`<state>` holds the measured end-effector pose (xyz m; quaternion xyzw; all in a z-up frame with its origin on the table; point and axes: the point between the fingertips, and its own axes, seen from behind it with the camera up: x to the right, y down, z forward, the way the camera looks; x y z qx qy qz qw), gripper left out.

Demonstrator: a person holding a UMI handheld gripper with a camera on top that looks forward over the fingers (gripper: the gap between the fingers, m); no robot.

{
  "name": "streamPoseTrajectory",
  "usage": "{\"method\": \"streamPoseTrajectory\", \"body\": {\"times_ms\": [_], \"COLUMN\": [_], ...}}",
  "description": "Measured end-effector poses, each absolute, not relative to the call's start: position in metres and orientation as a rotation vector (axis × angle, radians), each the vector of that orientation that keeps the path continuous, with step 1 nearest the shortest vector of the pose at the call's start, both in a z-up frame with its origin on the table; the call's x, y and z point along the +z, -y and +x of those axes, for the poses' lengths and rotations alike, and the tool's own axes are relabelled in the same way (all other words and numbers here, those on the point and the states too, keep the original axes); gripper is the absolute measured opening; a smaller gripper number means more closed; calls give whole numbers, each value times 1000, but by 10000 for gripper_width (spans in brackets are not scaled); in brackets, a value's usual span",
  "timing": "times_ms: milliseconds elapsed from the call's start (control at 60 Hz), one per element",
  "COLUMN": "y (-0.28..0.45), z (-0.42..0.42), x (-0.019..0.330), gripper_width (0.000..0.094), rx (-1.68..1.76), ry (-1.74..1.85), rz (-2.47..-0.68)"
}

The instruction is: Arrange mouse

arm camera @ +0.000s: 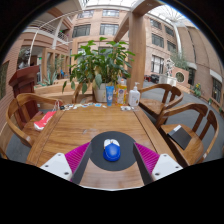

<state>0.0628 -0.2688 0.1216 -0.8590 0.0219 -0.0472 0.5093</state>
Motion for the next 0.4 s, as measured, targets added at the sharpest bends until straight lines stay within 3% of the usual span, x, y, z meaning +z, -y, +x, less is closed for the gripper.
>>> {"method": "streamPoseTrajectory", "body": {"times_ms": [400], "y": [340], "z": [51], "x": [156], "gripper_width": [854], "rx": [-117], "ry": [-6], "rz": [-2045]}}
